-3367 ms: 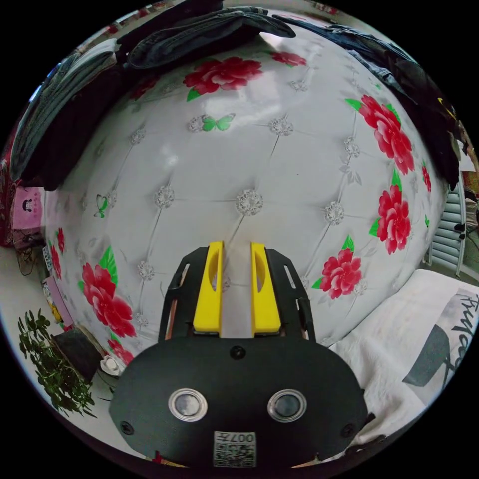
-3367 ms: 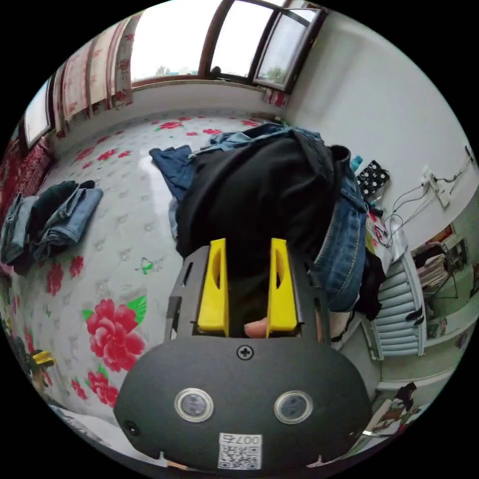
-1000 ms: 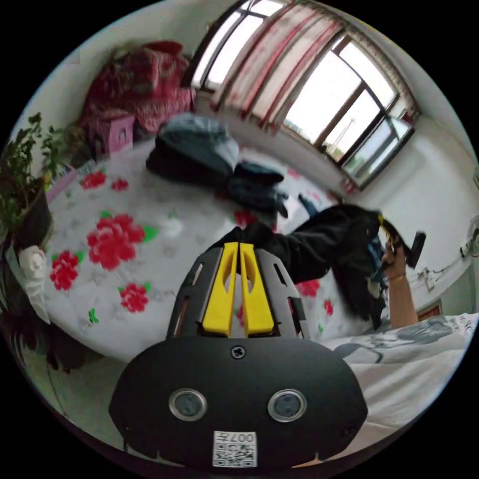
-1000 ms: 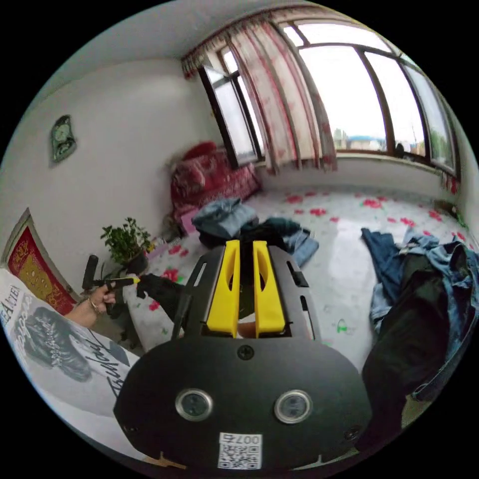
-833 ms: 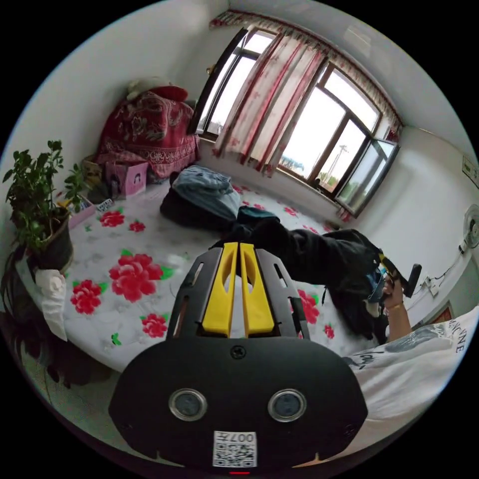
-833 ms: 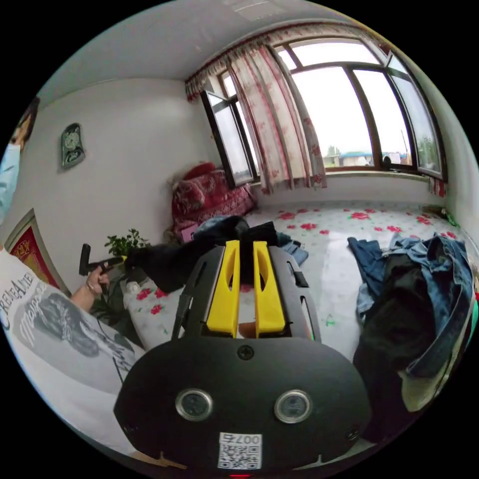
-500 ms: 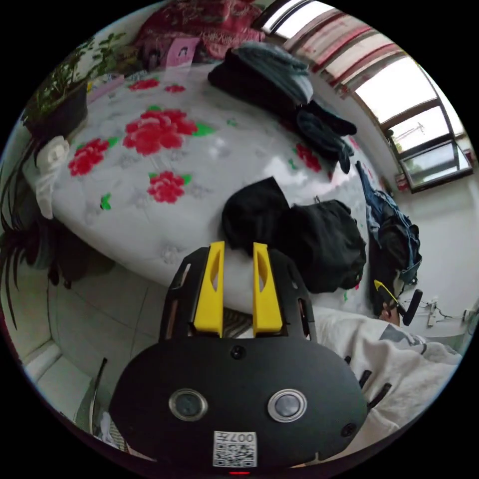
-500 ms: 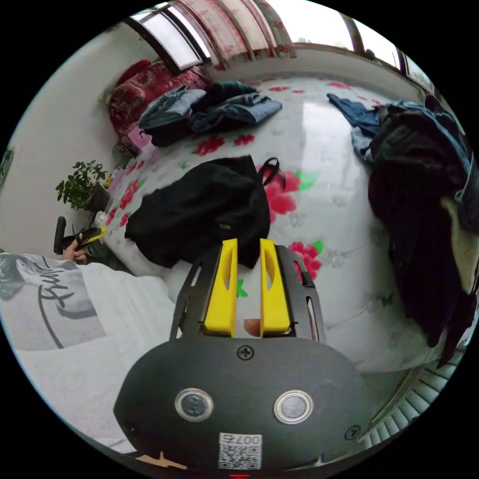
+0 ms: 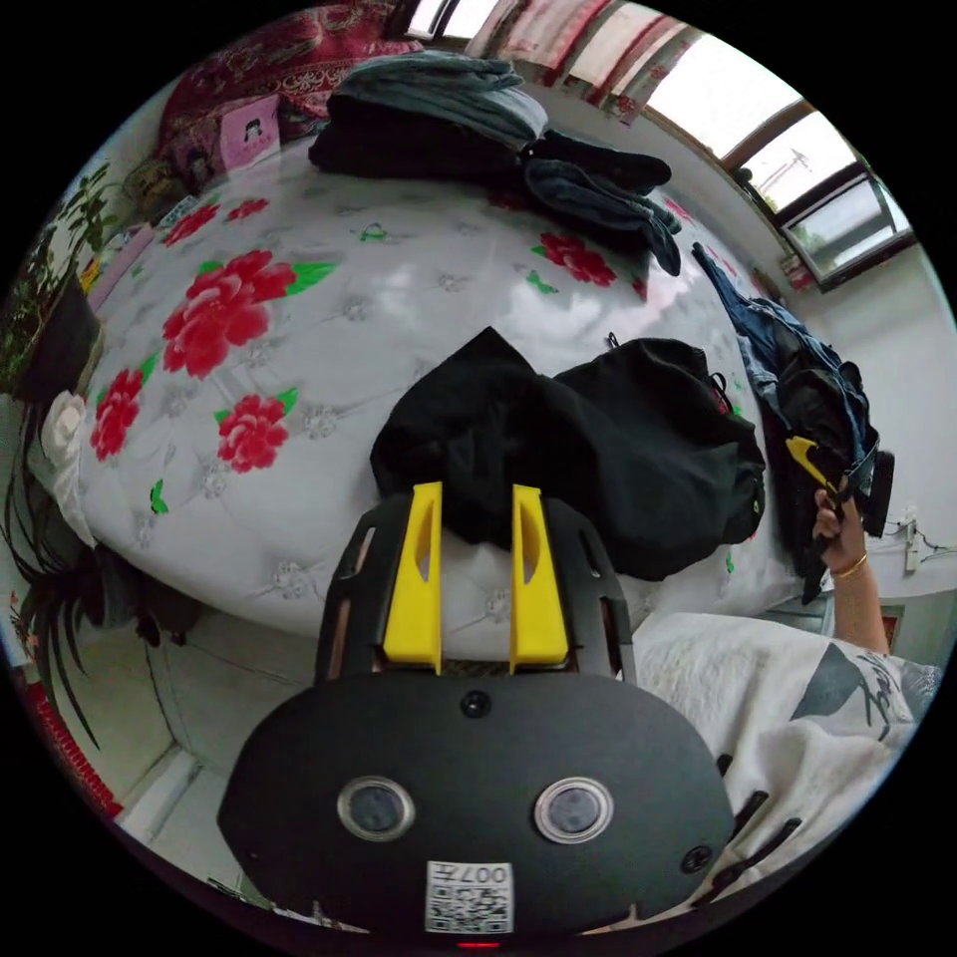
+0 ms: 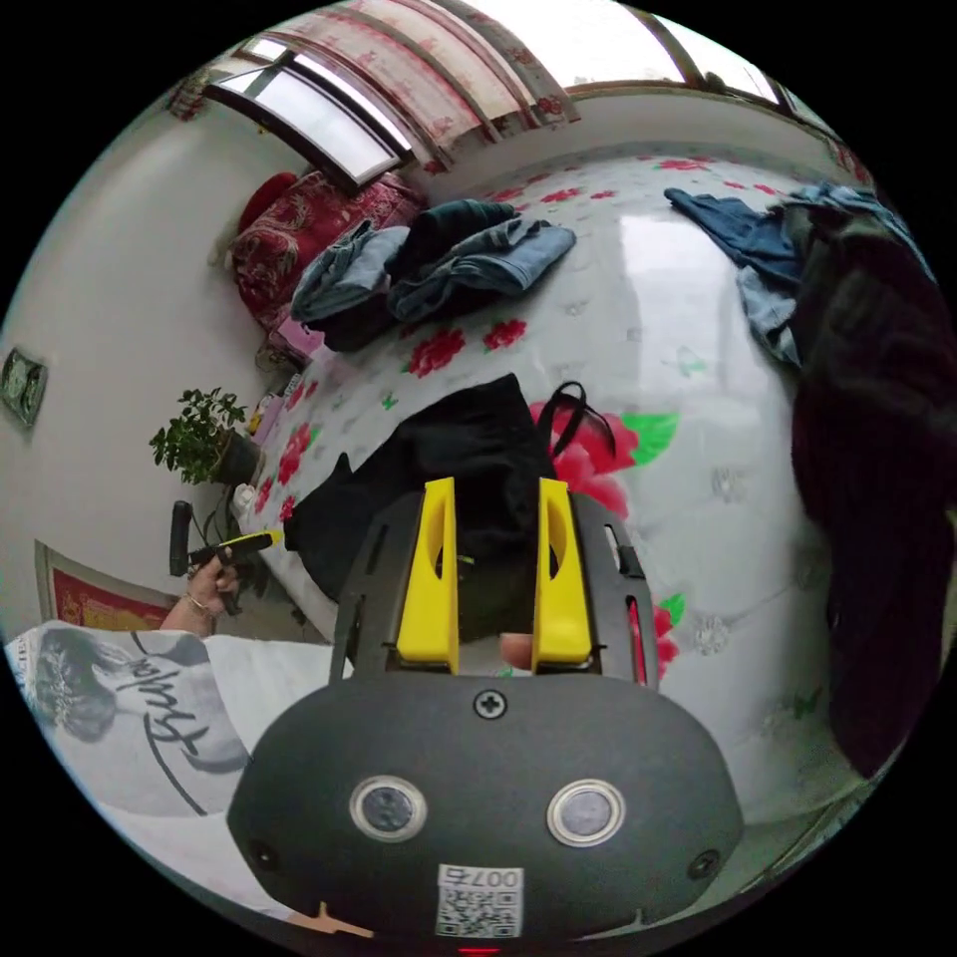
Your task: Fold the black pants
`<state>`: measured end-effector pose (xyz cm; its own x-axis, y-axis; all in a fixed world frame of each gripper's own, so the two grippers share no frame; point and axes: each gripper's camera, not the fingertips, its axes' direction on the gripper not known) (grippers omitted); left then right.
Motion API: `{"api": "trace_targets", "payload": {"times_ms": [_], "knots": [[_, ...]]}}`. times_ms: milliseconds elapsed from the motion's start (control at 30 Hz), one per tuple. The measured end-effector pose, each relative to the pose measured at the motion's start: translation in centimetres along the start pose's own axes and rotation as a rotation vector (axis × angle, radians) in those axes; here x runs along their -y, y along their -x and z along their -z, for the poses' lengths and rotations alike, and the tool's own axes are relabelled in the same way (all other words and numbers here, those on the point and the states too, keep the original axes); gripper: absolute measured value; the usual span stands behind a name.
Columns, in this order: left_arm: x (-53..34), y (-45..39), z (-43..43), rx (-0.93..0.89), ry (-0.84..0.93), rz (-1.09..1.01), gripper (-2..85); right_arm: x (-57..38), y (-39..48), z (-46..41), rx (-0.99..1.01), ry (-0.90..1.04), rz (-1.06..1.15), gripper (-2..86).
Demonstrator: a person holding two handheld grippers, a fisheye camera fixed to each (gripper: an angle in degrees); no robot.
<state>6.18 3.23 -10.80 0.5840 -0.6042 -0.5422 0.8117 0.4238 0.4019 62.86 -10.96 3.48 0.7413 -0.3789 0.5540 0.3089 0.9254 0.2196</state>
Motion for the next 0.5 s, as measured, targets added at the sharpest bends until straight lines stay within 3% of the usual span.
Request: {"api": "trace_targets", "payload": {"times_ms": [500], "knots": [[5.2, -0.1, -6.8, 0.117, 0.216, -0.029, 8.8, 13.9, 0.1, -14.0, -0.082, 0.311, 0.001, 8.2]]}}
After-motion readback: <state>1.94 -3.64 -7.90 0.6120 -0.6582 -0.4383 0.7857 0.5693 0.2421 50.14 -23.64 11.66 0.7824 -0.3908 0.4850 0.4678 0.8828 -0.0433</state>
